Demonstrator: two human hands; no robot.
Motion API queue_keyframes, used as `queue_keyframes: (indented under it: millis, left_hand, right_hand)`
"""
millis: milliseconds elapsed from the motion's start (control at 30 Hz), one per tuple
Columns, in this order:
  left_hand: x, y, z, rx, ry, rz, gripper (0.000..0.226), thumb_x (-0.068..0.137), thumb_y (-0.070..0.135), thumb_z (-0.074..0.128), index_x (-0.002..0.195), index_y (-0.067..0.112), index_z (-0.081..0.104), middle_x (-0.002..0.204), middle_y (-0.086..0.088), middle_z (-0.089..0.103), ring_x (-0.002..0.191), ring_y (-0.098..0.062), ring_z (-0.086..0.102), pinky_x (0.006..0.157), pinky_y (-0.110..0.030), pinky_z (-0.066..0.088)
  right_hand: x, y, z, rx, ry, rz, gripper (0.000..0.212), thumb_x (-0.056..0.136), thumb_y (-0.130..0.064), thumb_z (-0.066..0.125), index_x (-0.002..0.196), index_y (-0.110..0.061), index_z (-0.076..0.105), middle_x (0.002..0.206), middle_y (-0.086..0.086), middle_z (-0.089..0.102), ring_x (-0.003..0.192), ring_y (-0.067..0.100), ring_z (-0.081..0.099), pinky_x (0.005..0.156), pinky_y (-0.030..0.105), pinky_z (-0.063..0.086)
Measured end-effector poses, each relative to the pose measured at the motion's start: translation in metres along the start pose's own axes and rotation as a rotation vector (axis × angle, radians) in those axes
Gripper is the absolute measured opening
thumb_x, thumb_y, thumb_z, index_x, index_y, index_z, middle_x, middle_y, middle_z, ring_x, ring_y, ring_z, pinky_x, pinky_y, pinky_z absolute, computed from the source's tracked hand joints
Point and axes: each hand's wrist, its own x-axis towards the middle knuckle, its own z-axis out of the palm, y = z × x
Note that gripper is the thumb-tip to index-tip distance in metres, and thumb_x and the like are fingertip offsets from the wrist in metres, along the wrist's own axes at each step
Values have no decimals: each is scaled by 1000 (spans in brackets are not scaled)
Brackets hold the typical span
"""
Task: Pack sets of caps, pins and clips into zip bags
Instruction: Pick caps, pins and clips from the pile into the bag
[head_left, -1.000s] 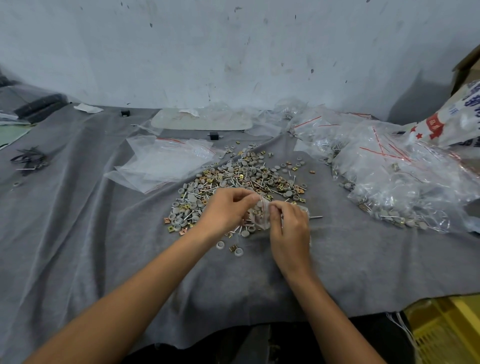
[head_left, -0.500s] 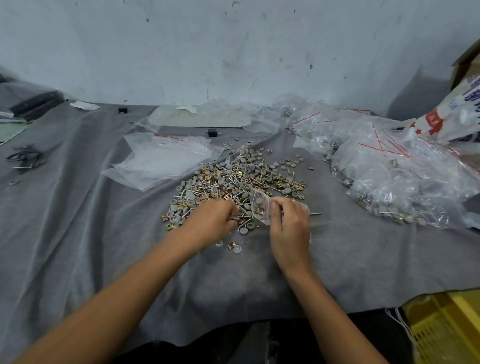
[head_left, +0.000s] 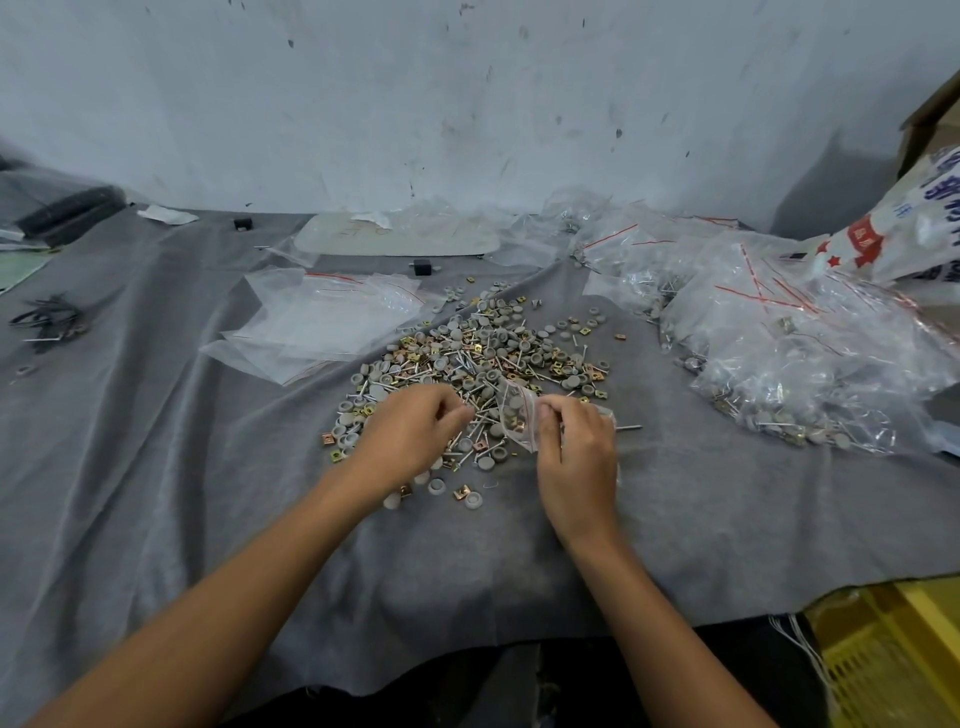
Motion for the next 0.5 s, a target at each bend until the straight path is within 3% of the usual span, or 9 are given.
queue_keyframes:
  millis: [200,300,367,433,500]
  left_hand:
    - [4,28,-8,-385,-42,-7,17,92,40,71,83,26,70,64,14,66,55,4,55,53,-18,41]
    - [4,35,-7,-355,-74,40,14,97,31,66,94,21,76,58,18,62,49,6,51,50,-14,35]
    - [2,36,-7,-286,-76,47,15,100,27,62,102,21,76,66,18,65,55,6,55,52,-14,39]
    - [-1,34,-8,-166,-60,27,14,98,27,64,104,21,74,83,10,71,73,-2,63,67,-25,51]
    - [-4,31,-7,-41,-93,8,12,96,30,66,102,22,73,91,8,72,84,-10,66,75,-29,52]
  right_hand:
    - [0,-1,0,-1,-10,3,19,105,-22,52,107,-13,69,102,1,67,97,20,52,81,28,36]
    - [0,-1,0,2,-15,2,19,106,-22,52,107,-13,69,102,1,67,97,20,52,81,31,37]
    - [0,-1,0,1,-13,1,19,106,-22,52,106,-13,69,101,1,67,96,21,53,82,32,37]
    - [0,1,0,1,-10,6,19,106,-21,52,106,-14,69,101,1,67,97,21,53,82,31,38]
    - [0,1,0,0,-6,11,19,106,-21,52,107,-14,69,102,1,67,97,21,53,83,31,37]
